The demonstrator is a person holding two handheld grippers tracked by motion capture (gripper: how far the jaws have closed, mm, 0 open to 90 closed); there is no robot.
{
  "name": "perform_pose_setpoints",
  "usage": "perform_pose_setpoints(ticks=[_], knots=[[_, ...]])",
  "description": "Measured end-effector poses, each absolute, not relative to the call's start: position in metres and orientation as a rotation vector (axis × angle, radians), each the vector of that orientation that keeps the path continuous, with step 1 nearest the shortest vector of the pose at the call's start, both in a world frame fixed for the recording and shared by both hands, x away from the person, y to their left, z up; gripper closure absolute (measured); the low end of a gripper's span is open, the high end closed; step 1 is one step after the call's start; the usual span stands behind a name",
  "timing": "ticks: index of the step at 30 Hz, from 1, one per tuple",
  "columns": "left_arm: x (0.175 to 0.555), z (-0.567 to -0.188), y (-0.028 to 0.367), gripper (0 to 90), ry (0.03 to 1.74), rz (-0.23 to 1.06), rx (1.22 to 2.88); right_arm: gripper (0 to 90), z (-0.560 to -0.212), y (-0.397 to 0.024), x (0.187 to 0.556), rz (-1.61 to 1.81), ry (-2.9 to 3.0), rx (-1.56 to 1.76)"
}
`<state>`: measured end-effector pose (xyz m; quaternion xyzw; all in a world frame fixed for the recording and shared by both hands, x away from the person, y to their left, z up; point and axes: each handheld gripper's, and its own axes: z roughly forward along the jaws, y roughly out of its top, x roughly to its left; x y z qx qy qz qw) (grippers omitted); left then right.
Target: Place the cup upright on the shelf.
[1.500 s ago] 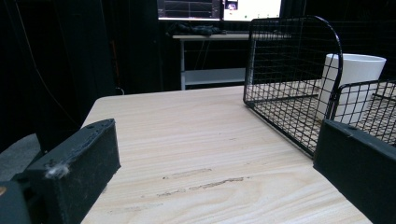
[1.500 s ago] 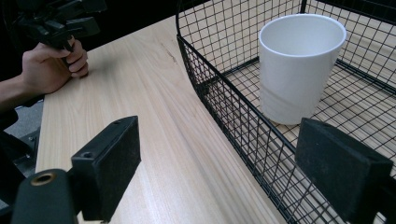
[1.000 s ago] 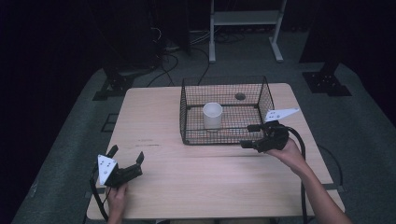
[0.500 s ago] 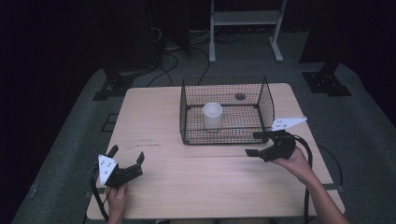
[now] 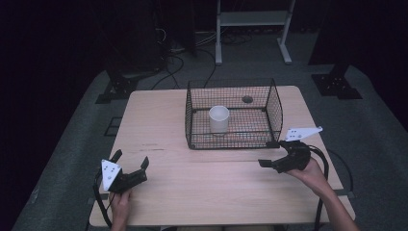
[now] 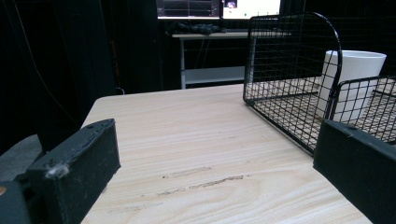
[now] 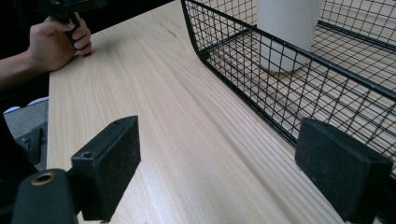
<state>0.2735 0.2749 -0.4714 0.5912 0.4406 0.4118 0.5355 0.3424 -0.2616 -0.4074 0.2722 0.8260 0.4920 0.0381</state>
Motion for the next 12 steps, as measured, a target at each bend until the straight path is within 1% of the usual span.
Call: perform_pose_setpoints(ticks=[8, 12], knots=[[0.274, -0.471, 0.274, 0.0, 1.050, 0.983, 1.410, 13.4, -0.417, -0.271, 0.330, 1.487, 2.514, 0.865], [0.273, -0.471, 0.275, 0.0, 1.051, 0.987, 1.406, 13.4, -0.428, -0.279, 0.319, 1.483, 2.489, 0.906]])
